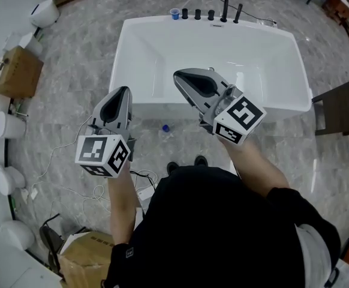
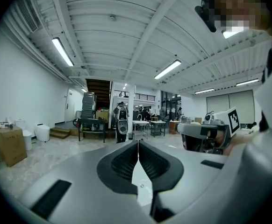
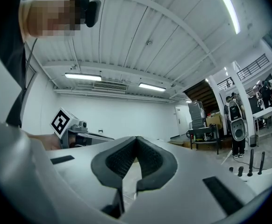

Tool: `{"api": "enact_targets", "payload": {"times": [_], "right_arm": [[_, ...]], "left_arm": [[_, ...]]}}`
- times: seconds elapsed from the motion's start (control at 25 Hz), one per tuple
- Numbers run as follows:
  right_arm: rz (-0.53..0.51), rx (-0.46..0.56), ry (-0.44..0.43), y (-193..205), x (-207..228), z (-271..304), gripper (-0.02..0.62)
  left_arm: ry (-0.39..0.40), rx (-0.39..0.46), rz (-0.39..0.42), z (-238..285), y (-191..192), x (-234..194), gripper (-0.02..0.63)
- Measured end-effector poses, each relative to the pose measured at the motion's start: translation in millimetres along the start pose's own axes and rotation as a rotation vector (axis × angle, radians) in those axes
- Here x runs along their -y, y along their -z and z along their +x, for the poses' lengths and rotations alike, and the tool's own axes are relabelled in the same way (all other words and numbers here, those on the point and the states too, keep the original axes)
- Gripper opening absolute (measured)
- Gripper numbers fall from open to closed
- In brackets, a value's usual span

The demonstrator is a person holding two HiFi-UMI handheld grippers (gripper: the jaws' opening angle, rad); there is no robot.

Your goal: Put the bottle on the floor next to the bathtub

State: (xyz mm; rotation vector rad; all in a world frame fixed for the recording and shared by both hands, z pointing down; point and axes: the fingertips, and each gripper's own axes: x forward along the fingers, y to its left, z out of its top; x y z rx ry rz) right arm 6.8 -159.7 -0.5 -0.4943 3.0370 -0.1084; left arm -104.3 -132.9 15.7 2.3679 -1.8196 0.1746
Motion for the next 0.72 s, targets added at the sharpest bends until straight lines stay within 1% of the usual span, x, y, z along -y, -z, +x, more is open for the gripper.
{"api": "enact_targets", "payload": {"times": [0.28,0.44,0.72], "right_arm": [[0.013,-0.03,-0.013,12.1,-7.3,-7.4,0.028],[0.011,-0.042,-0.003,15.8,-5.7,-11.2,0.028],[-0.012,-0.039,0.007,7.8,-6.0,-14.9,0.028]], "left_arm": [[0.007,-0.026,-0.026,-7.8,15.1,9.5,0.018],[0.001,-0.035,-0.036,-9.3,20.0,8.2,0.018],[-0.002,-0.024,-0.008,-15.3,10.3,9.5,0.018]]}}
